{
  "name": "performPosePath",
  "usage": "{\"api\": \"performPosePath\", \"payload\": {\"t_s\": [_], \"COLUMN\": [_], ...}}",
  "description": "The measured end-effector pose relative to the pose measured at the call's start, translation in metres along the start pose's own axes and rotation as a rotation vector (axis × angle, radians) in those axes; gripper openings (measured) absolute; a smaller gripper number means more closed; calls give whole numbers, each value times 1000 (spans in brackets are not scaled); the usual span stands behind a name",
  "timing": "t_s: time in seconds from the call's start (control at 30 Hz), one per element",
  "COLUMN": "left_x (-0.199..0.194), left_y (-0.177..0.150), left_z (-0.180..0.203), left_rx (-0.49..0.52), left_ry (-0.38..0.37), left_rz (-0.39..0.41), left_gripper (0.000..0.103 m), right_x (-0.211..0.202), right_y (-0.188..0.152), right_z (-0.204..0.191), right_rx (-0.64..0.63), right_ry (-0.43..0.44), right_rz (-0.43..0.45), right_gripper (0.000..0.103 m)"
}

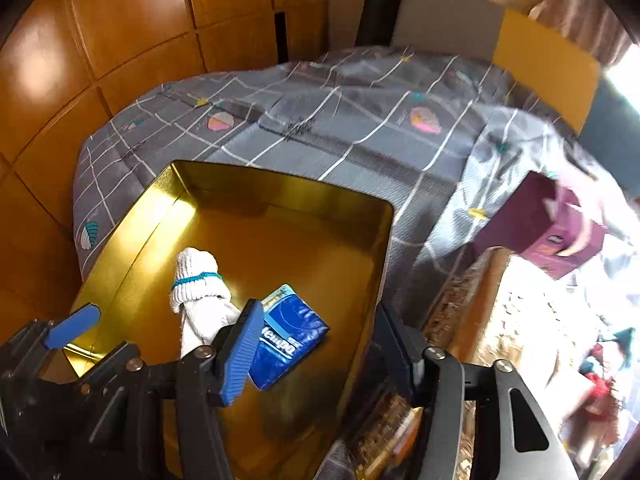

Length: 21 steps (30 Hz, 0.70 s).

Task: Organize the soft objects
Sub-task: 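Lower the blue Tempo pack into the gold tray and open the right gripper, then move both grippers back to the pile of soft items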

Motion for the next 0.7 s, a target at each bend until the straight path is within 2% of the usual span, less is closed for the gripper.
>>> {"api": "performPosePath", "payload": {"t_s": [0.1, 0.37, 0.7], "left_x": [-6, -22, -34], "left_y": [3, 4, -2], "left_z": [4, 24, 55], "left_rx": [15, 72, 157], "left_ry": [2, -18, -42], "left_rz": [20, 53, 66], "left_gripper": [62, 62, 62], "right_x": [-23, -80, -112], "right_y": [-2, -21, -65], "right_z": [3, 22, 69], "right_rx": [-10, 23, 82], "right_ry": [-54, -113, -191], "right_rz": [82, 266, 304], "right_gripper": [74, 86, 89]}}
Point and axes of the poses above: each gripper's, at about its wrist camera, not at the fingertips, and x roughly the way its jaws point, z to its right, y to its top, the point moved 10 cm from there along x, roughly the way its jaws point, and after that the axes turned 3 degrees about -z, right-handed, at the moved point
